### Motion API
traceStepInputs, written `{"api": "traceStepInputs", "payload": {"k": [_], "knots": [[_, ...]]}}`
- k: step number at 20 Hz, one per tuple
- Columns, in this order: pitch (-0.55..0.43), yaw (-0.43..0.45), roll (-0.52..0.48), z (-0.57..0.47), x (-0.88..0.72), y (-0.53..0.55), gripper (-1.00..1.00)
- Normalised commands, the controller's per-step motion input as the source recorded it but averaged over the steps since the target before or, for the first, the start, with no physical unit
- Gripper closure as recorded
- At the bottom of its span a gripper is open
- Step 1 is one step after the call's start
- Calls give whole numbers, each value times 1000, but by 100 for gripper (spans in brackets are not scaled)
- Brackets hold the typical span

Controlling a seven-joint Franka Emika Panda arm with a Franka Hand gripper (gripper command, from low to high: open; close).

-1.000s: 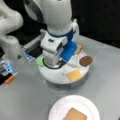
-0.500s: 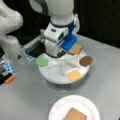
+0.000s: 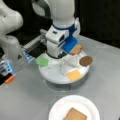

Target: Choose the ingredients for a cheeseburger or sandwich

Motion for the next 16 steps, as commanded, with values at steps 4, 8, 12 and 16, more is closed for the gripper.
{"api": "traceStepInputs", "payload": {"k": [4,8,12,16], "knots": [[-192,15,-191,-214,-270,124,-100],[-165,74,-147,-205,-298,93,-100],[-175,84,-147,-216,-288,69,-100],[-218,74,-184,-272,-263,41,-100]]}}
